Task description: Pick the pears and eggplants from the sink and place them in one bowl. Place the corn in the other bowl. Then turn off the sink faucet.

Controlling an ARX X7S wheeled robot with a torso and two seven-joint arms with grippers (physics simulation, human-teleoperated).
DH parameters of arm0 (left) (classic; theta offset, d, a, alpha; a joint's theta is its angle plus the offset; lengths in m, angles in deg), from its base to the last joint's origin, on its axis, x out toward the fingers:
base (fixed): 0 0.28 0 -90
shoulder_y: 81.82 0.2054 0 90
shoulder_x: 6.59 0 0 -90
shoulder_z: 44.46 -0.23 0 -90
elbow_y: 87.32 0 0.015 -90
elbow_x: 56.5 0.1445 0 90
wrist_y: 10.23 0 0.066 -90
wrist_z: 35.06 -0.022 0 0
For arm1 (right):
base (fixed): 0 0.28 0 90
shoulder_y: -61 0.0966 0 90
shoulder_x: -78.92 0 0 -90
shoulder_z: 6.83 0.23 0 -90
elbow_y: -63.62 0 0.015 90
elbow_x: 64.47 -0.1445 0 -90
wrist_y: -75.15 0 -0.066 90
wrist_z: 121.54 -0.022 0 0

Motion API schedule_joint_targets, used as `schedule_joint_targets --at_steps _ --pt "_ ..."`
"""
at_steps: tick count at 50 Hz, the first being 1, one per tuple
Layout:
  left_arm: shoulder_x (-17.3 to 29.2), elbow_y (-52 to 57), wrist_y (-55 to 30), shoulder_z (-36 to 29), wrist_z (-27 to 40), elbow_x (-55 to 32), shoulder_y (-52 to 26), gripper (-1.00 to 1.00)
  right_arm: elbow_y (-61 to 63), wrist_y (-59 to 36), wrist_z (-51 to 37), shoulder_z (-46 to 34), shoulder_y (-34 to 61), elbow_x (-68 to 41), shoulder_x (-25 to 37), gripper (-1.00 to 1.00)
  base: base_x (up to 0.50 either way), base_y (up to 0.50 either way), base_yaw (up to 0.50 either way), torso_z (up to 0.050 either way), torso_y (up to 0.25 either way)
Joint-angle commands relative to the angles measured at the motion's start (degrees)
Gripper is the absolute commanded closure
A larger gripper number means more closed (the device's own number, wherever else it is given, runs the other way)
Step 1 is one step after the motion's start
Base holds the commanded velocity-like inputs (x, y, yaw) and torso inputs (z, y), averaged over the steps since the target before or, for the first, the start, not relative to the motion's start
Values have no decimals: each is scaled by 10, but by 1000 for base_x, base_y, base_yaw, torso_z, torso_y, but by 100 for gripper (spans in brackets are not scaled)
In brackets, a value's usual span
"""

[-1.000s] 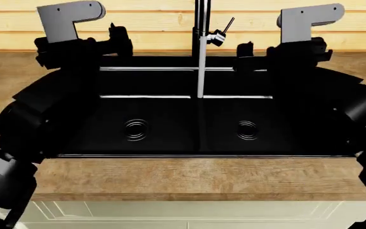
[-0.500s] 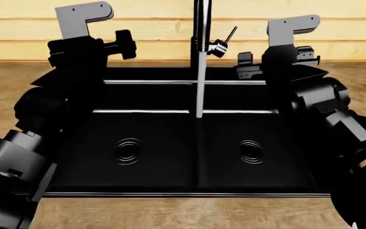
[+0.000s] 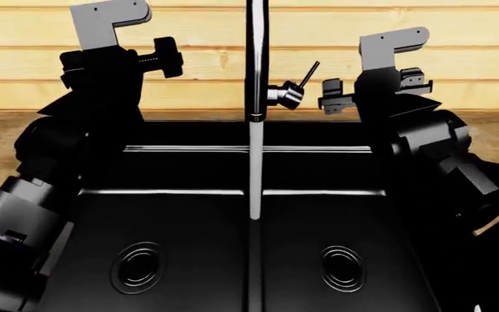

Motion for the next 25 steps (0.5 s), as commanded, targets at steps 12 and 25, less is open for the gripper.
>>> schedule_joint_targets --at_steps 12,25 --pt "6 9 -1 0 6 3 3 -100 -34 -3 22 8 -9 -7 -14 -100 189 36 0 0 0" --pt "11 19 -7 -11 -25 3 5 -100 -134 65 89 -3 -18 55 -78 -100 0 0 0 0 0"
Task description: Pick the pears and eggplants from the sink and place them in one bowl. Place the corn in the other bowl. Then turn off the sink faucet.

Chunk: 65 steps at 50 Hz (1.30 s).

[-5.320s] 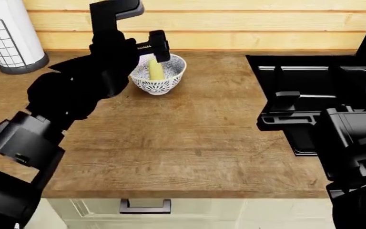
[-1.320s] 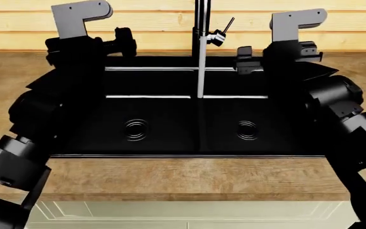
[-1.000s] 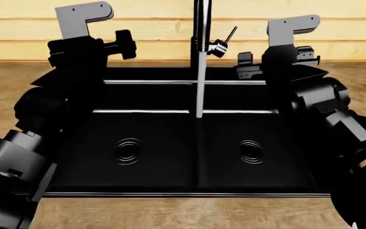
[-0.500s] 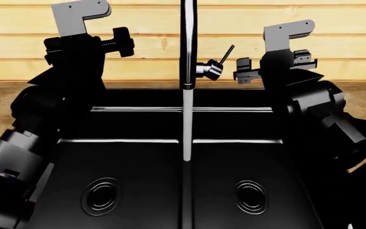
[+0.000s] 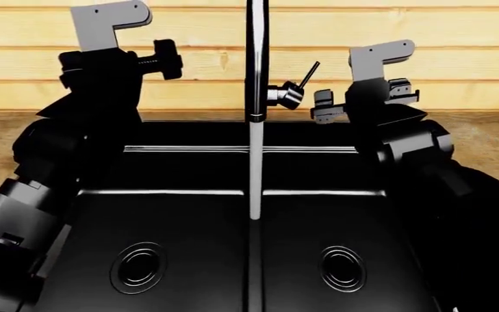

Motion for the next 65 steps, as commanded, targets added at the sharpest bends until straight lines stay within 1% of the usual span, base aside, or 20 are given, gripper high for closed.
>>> schedule_joint_targets --at_steps 1,5,11,24,30,43,58,65 --pt "4 12 -8 -6 -20 -3 1 -100 -54 39 33 2 -8 47 -36 -100 0 0 0 0 0" --pt "5 10 -8 -7 -25 -3 1 -100 -54 47 34 22 -9 73 -39 -100 0 0 0 0 0" --pt "1 1 -10 -11 -31 -1 1 -100 -54 52 30 58 -9 107 -36 -100 0 0 0 0 -250" --pt "4 6 -6 -3 -35 -9 6 -100 -54 50 34 130 -13 178 -39 -100 0 0 0 0 0" --pt "3 1 -7 -11 -39 0 6 -100 -54 49 38 180 -16 229 -46 -100 0 0 0 0 -68" --pt "7 10 -1 -2 -36 -7 10 -100 -55 56 25 295 -16 360 -58 -100 0 0 0 0 0" --pt "17 24 -3 2 -31 -11 15 -100 -55 63 105 414 -28 489 -85 -100 0 0 0 0 0" --pt "17 22 -3 3 -33 -11 14 -100 -55 74 115 451 -26 524 -91 -100 0 0 0 0 0"
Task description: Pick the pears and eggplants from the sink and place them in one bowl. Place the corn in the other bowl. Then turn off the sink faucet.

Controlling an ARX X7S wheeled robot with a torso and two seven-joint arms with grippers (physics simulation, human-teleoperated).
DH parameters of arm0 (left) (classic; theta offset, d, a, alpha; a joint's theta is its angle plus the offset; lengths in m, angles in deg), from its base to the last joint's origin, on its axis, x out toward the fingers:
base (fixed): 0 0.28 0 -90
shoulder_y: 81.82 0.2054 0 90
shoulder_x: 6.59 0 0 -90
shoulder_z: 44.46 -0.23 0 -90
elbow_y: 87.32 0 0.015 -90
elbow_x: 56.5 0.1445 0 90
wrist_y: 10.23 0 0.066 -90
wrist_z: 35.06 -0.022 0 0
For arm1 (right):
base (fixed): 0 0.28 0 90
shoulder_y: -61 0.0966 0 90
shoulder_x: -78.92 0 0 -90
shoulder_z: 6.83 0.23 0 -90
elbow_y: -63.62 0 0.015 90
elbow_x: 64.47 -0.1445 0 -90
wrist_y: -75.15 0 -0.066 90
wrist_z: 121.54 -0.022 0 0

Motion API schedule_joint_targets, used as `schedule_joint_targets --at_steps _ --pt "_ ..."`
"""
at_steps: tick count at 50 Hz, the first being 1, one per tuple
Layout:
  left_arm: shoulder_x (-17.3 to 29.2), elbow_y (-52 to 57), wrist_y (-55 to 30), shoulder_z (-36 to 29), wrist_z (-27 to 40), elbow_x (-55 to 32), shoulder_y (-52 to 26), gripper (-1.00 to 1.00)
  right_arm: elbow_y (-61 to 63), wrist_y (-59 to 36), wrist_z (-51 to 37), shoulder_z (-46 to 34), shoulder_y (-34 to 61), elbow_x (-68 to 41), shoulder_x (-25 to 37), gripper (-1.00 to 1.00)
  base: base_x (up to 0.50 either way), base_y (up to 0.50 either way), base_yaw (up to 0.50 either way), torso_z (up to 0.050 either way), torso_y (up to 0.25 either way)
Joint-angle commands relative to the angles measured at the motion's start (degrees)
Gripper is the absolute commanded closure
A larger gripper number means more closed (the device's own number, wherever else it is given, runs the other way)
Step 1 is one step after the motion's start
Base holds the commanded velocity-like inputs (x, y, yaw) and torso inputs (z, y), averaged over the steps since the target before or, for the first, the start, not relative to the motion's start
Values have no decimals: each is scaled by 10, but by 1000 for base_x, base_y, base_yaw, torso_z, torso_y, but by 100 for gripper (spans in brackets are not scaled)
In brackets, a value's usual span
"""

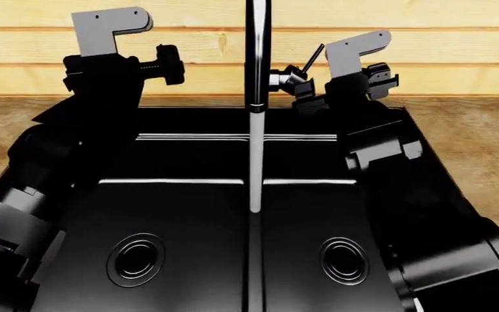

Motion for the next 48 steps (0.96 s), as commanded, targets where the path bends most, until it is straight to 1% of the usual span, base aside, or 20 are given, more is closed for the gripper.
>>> schedule_joint_targets --at_steps 1,9,14,20,27,38,44,48 --pt "2 1 0 2 -1 -1 0 -100 0 15 30 71 -1 72 -14 -100 0 0 0 0 0" --pt "1 -6 4 2 -2 2 2 -100 0 31 50 91 -3 87 -19 -100 0 0 0 0 0" --pt "-1 -15 10 2 -9 4 3 -100 0 40 88 96 -5 68 -22 -100 0 0 0 0 0" --pt "1 -11 10 4 -6 2 4 -100 0 47 98 53 -4 19 -22 -100 0 0 0 0 0" --pt "1 -9 10 5 -4 2 6 -100 0 51 100 37 -5 7 -22 -100 0 0 0 0 0" --pt "5 -7 11 6 -1 2 11 -100 0 60 98 -23 -6 -50 -22 -100 0 0 0 0 0" --pt "4 -6 10 6 0 2 9 -100 0 64 99 -36 -3 -64 -22 -100 0 0 0 0 0" --pt "1 -15 14 5 -5 5 8 -100 0 70 98 -59 -1 -86 -22 -100 0 0 0 0 0"
